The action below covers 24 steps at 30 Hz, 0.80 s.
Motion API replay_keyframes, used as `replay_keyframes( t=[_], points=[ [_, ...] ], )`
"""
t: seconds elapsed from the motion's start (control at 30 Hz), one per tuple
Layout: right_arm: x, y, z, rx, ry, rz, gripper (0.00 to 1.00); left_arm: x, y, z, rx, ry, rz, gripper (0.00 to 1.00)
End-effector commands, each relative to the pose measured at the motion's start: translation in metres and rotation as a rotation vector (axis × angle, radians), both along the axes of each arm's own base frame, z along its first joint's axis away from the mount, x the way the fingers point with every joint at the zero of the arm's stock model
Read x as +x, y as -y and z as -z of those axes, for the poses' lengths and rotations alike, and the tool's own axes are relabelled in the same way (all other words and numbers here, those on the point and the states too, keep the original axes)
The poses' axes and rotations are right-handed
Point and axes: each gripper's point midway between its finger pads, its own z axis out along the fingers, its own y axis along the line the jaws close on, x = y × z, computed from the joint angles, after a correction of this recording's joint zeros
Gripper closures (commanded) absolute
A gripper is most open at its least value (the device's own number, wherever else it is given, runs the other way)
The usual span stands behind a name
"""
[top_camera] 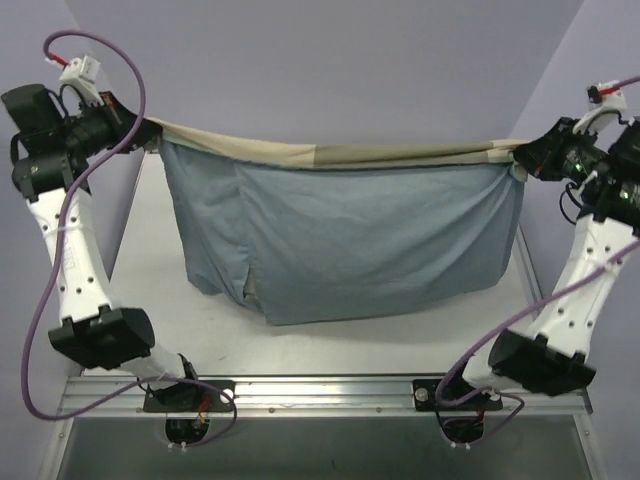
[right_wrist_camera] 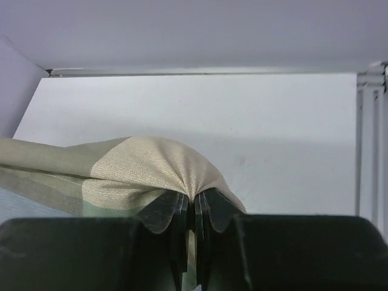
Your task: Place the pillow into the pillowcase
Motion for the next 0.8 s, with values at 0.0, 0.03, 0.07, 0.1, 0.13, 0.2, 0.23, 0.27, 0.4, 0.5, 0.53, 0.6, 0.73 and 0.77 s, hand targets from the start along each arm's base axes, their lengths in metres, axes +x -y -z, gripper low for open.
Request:
replay_keyframes(
  t=[0.0,0.03,0.07,0.1,0.13,0.2,0.23,0.27,0.4,0.5,0.53,0.6,0.73,0.77],
  points=[
    [0.065,0.031,0.002,0.014,0.019,0.109,1.00,0.060,-0.001,-0.004,-0.014,0.073,-0.031,1.00],
    [0.086,0.041,-0.004,0.024,0.032,0.127,1.00,0.081,-0.004,-0.003,-0.018,0.084,-0.031,1.00],
    [0.095,0.040,-0.014,0.059,0.044,0.136,1.00,0.093,-0.006,-0.010,-0.015,0.102,-0.054,1.00],
    [0.103,0.043,-0.023,0.072,0.059,0.141,1.00,0.093,-0.002,-0.049,-0.008,0.193,-0.059,1.00],
    [0.114,0.047,-0.044,0.070,0.107,0.143,1.00,0.111,-0.007,-0.045,-0.009,0.195,-0.070,1.00],
    [0.118,0.048,-0.068,0.113,0.153,0.145,1.00,0.112,-0.008,-0.071,0.037,0.287,-0.095,1.00],
    [0.123,0.050,-0.077,0.123,0.174,0.144,1.00,0.107,-0.009,-0.091,0.048,0.348,-0.100,1.00],
    [0.113,0.044,-0.107,0.114,0.246,0.130,1.00,0.102,-0.012,-0.103,0.046,0.378,-0.109,1.00],
    [0.083,0.041,-0.137,0.141,0.321,0.102,1.00,0.068,-0.030,-0.140,-0.014,0.454,-0.106,1.00],
    [0.056,0.031,-0.097,0.079,0.256,0.062,1.00,0.048,-0.042,-0.105,0.029,0.387,-0.082,1.00],
    [0.036,0.023,-0.083,-0.016,0.252,0.042,1.00,0.020,-0.030,-0.103,0.063,0.388,-0.045,1.00],
    [0.031,0.027,0.006,-0.040,0.068,0.043,1.00,0.018,-0.040,-0.017,0.127,0.249,-0.031,1.00],
    [-0.024,0.011,0.141,-0.238,-0.197,-0.059,1.00,-0.054,-0.017,0.142,0.242,-0.043,0.072,1.00],
    [-0.037,0.011,0.173,-0.348,-0.234,-0.137,1.00,-0.068,-0.021,0.178,0.301,-0.119,0.063,1.00]
  ],
)
